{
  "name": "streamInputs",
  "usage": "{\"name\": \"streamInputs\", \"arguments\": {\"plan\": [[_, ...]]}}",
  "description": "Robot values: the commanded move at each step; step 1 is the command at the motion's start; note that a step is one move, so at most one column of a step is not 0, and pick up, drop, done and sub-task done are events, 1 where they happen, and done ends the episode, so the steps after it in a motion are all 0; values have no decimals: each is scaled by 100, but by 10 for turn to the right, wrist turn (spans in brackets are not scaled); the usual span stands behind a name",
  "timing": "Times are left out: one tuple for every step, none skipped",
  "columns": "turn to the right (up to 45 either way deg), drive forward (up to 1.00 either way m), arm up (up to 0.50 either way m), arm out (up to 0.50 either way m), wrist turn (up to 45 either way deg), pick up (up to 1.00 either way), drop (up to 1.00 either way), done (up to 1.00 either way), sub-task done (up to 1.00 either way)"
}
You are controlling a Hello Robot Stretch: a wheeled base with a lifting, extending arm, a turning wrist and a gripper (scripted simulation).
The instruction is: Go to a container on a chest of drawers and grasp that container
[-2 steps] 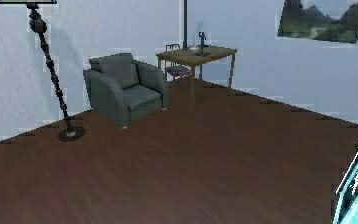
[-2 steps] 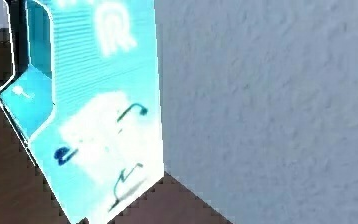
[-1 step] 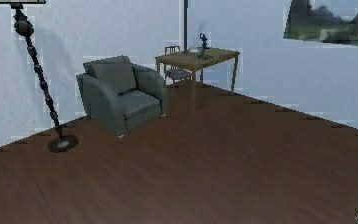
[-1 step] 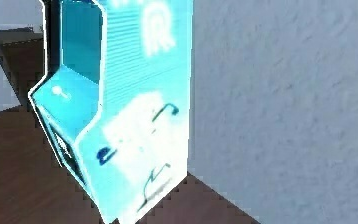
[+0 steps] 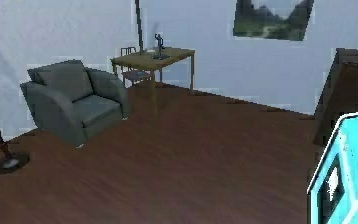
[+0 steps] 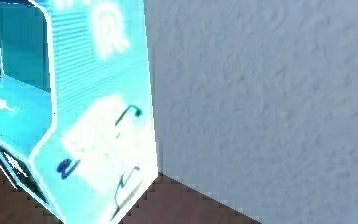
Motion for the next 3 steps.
{"name": "streamInputs", "arguments": {"plan": [[0, 60, 0, 0, 0, 0, 0, 0, 0], [300, 0, 0, 0, 0, 0, 0, 0, 0], [0, 100, 0, 0, 0, 0, 0, 0, 0]]}}
